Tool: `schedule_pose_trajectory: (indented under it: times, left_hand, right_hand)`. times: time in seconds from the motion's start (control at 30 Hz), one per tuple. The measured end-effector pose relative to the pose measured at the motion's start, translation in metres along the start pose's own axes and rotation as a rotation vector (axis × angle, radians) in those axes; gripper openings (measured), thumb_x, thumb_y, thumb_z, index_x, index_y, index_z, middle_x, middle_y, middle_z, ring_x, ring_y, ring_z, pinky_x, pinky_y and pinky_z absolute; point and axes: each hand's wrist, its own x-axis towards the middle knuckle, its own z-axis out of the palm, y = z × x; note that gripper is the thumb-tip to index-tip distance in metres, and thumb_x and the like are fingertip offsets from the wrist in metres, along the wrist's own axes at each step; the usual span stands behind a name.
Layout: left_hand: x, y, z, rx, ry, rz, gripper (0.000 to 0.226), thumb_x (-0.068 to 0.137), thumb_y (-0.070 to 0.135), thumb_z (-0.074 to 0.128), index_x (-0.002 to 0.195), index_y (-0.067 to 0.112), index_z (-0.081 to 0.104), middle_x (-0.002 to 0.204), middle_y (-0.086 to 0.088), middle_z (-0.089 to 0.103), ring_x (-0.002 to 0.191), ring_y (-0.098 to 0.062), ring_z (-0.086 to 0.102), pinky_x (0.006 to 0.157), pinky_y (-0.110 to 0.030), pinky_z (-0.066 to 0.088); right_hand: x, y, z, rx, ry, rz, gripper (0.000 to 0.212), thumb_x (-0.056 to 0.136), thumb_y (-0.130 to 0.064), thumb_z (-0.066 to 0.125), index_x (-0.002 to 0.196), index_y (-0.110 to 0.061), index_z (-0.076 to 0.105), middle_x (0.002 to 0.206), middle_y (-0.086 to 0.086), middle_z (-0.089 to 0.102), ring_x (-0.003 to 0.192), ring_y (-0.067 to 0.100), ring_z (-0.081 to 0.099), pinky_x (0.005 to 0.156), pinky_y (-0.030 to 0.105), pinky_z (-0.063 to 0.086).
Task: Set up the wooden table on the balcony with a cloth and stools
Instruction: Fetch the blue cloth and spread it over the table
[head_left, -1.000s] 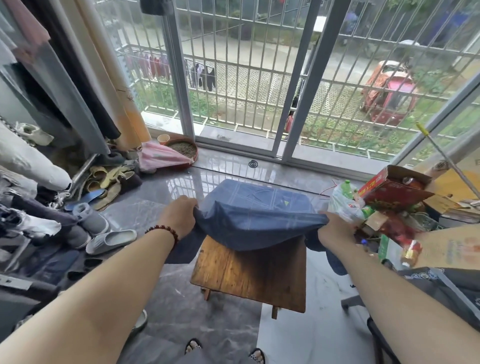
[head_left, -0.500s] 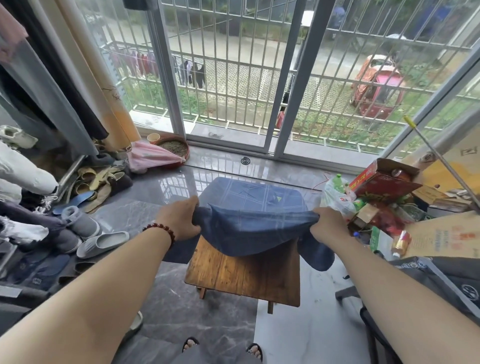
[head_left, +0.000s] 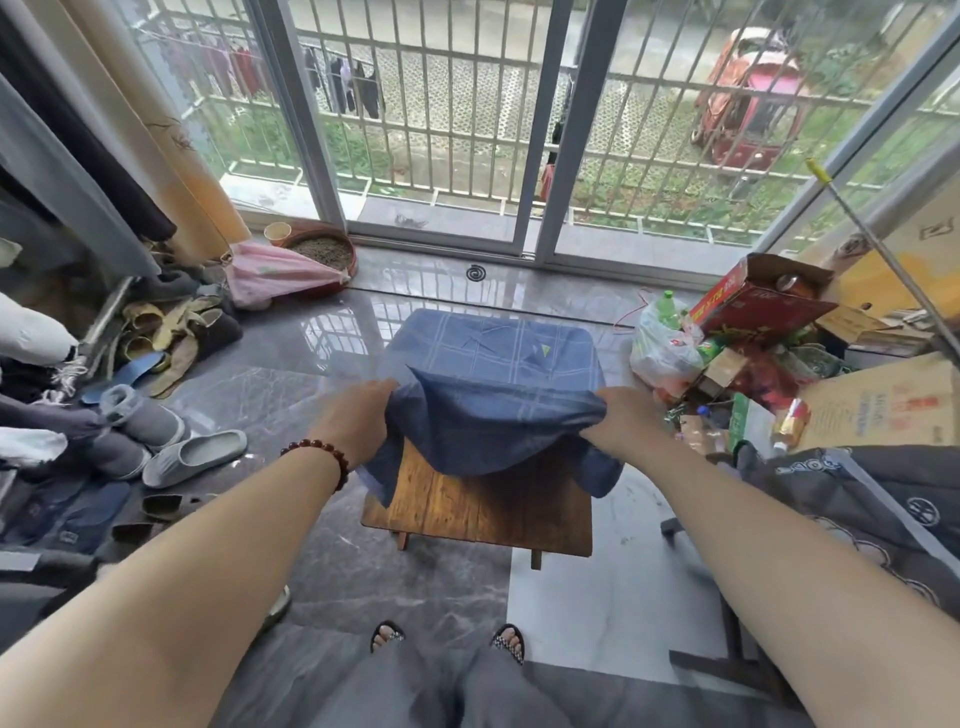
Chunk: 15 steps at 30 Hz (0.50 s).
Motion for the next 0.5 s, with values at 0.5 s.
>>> schedule_pose_trajectory:
  times: [0.5]
  left_hand:
    - [0.035, 0.010, 0.114, -0.276, -0.166, -0.060, 0.038, 0.085, 0.046, 0.060, 0.095, 0.013, 0.042, 0.079, -0.001, 0.051, 0.075, -0.026, 0.053, 0.064, -0.031, 0.036]
  right_hand:
    - [0.043, 0.033, 0.108, 0.139, 0.044, -0.129, 0.030, 0.075, 0.000, 0.057, 0.104, 0.000, 0.065, 0.118, 0.011, 0.063, 0.111, 0.031, 0.055, 0.092, 0.037, 0.046]
